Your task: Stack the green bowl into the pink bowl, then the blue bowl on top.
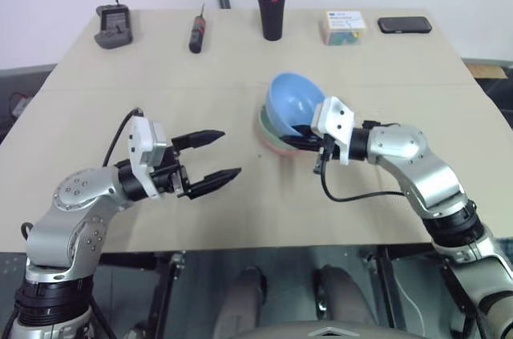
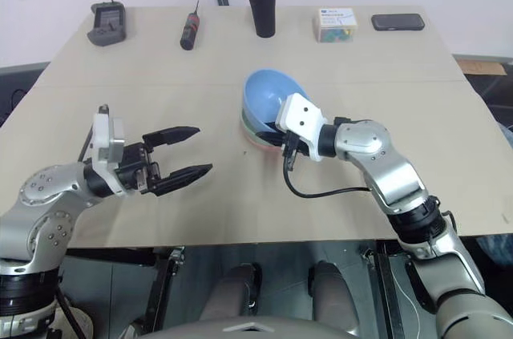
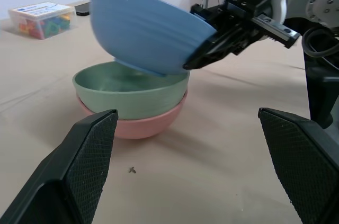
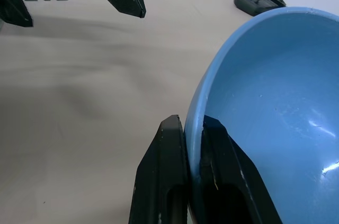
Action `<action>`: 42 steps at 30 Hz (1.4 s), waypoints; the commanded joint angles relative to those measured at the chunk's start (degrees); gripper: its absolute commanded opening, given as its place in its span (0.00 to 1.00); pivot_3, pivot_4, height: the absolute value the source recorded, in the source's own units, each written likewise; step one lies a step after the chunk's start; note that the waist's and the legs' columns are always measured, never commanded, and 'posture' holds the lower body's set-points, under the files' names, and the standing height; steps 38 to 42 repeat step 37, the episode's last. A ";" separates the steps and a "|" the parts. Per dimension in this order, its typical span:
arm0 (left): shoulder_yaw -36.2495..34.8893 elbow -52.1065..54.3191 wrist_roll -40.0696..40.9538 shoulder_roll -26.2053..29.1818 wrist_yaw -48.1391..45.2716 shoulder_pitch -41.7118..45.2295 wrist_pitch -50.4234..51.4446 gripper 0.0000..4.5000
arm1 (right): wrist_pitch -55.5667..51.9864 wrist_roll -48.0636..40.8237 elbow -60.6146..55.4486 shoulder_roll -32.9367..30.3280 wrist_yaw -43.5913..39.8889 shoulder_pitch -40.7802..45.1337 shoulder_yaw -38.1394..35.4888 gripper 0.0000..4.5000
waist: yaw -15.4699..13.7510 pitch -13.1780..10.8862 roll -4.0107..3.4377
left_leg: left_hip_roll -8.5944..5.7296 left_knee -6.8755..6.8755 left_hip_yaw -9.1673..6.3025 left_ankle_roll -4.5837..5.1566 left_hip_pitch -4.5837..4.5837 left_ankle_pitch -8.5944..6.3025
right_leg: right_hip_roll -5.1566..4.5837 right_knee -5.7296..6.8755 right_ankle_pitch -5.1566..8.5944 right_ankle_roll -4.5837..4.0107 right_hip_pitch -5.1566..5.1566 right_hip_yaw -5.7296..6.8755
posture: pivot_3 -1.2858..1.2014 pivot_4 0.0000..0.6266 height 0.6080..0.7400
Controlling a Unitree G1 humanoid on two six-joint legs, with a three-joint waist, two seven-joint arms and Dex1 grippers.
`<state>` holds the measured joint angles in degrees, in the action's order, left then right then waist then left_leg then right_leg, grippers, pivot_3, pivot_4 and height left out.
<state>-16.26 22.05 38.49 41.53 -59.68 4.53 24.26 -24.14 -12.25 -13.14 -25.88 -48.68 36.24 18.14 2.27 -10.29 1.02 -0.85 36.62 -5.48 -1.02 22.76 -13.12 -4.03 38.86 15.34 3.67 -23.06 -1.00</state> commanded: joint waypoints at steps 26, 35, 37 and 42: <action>-12.74 6.19 4.77 2.07 3.91 -11.36 0.16 1.00 | -3.55 -9.41 -8.48 -16.92 -4.98 -18.02 -27.63 0.94 | -1.18 -0.01 -0.01 | 0.02 -0.12 0.11 0.02 -0.01 -0.02 | -0.03 -0.13 0.00 -0.02 0.00 -0.05 | 0.52 0.24 1.00; -14.21 5.50 4.73 5.03 4.12 -13.50 2.15 1.00 | -3.16 -15.85 -9.56 -21.46 -8.86 -32.56 -40.27 0.94 | -1.21 -0.02 -0.02 | 0.06 -0.10 0.30 0.02 -0.12 -0.02 | 0.01 -0.09 0.00 -0.01 0.04 -0.20 | 0.52 0.24 1.00; -13.90 5.08 4.29 5.30 3.55 -13.34 1.84 1.00 | -3.78 -17.19 -10.07 -21.61 -8.63 -33.15 -41.00 0.94 | -1.26 -0.02 -0.02 | 0.08 -0.10 0.31 0.02 -0.15 -0.02 | 0.02 -0.07 0.00 -0.01 0.04 -0.21 | 0.52 0.24 1.00; -13.90 5.08 4.29 5.30 3.55 -13.34 1.84 1.00 | -3.78 -17.19 -10.07 -21.61 -8.63 -33.15 -41.00 0.94 | -1.26 -0.02 -0.02 | 0.08 -0.10 0.31 0.02 -0.15 -0.02 | 0.02 -0.07 0.00 -0.01 0.04 -0.21 | 0.52 0.24 1.00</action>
